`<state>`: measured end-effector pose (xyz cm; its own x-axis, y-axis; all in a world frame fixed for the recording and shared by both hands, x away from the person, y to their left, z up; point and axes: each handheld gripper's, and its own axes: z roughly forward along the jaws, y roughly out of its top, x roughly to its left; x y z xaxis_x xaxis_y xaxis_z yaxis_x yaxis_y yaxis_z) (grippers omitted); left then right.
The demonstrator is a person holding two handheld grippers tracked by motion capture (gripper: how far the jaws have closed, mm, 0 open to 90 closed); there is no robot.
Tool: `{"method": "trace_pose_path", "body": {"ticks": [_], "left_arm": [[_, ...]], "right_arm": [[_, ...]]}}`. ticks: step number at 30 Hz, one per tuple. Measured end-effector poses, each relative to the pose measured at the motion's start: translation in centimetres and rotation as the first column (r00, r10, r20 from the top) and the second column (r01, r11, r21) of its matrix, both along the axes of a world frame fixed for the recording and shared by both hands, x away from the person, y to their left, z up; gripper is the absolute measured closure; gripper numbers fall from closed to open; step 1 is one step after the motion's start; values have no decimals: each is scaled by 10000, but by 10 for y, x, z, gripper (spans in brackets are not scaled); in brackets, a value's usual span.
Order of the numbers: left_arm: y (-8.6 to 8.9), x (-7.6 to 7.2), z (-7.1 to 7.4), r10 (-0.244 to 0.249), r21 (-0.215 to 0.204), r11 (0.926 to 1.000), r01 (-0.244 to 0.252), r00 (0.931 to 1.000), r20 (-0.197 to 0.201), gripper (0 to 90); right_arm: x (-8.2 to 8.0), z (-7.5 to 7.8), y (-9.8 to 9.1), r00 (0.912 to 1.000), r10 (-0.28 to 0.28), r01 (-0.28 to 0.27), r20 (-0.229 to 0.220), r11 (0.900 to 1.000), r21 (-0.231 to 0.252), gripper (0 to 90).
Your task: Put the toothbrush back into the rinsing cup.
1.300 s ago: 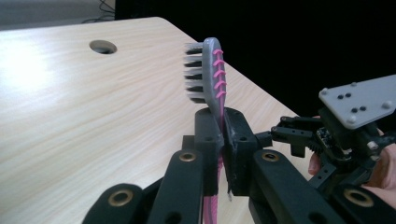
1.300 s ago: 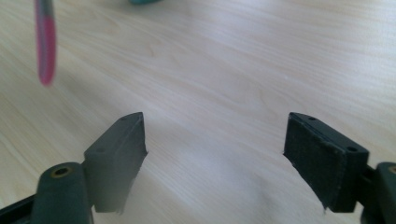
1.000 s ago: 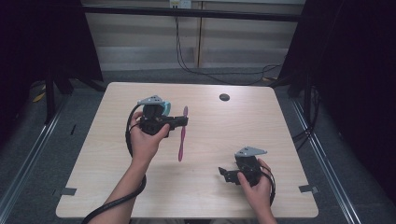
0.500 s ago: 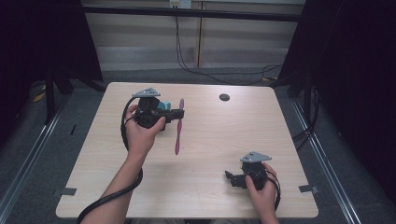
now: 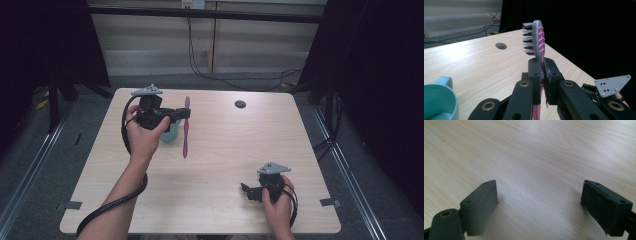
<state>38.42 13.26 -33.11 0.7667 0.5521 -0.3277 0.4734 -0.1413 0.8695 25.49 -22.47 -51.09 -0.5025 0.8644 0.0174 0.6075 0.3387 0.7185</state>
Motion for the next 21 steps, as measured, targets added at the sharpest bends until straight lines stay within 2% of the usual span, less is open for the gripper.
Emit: {"method": "trace_pose_path", "body": {"ticks": [8,21], "left_arm": [[5,5,13,180,98,9998,-182,9997,174,858],[1,15,26,221,129,9997,-226,9992,340,857]], "right_arm": [[0,0,0,10000,22,-22,18,10000,8,134],[0,0,0,10000,32,-32,58,10000,6,134]]}}
